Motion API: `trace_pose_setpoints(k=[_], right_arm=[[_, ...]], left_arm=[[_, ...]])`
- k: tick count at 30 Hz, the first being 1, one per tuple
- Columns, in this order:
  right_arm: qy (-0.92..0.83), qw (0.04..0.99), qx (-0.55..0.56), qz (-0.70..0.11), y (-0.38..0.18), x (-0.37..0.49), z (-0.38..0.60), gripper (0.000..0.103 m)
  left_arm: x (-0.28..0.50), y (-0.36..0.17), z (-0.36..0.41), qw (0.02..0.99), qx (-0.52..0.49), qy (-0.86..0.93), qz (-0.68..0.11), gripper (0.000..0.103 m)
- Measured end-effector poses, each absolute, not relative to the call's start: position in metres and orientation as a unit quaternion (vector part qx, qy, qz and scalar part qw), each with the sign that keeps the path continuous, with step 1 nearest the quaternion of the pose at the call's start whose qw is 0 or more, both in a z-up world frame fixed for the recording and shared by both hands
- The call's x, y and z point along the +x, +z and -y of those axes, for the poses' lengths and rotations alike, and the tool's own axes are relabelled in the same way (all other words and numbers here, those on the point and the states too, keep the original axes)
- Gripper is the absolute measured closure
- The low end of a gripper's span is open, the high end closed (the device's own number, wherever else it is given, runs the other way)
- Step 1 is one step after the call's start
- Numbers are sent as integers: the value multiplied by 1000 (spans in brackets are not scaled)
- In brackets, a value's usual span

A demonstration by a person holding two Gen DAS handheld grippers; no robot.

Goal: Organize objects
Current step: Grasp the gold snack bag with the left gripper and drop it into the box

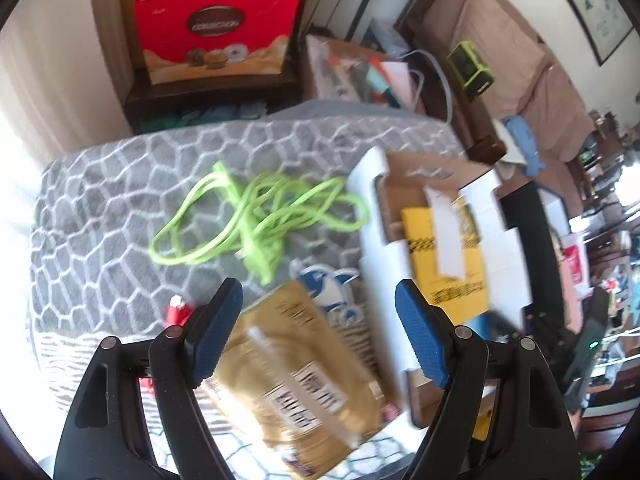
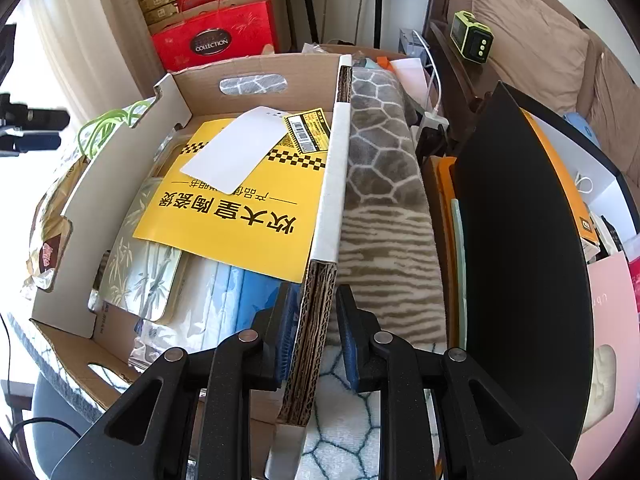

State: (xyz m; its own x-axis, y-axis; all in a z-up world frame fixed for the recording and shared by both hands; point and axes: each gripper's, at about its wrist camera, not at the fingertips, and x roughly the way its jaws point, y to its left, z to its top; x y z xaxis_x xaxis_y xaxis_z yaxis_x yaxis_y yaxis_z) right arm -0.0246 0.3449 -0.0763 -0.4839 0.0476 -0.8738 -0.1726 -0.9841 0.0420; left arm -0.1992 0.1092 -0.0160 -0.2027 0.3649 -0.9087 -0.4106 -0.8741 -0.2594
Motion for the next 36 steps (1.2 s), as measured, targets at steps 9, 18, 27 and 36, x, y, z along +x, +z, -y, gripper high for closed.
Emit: trace_pose_setpoints(k=[9, 18, 27, 36], right_arm=[[859, 66, -505, -58, -76, -25, -343, 82], [859, 68, -505, -58, -77, -26, -342, 81], [858, 68, -506, -56, -77, -25, -341, 81], [858, 71, -505, -58, -78, -25, -340, 81]], left_arm=[[-186, -20, -55, 225, -576, 786, -1, 27], [-169, -36, -43, 234, -603, 763, 16, 27], [-155, -59, -67, 227, -613, 757, -3, 44], [-159, -57, -43, 225, -596, 770, 34, 89]])
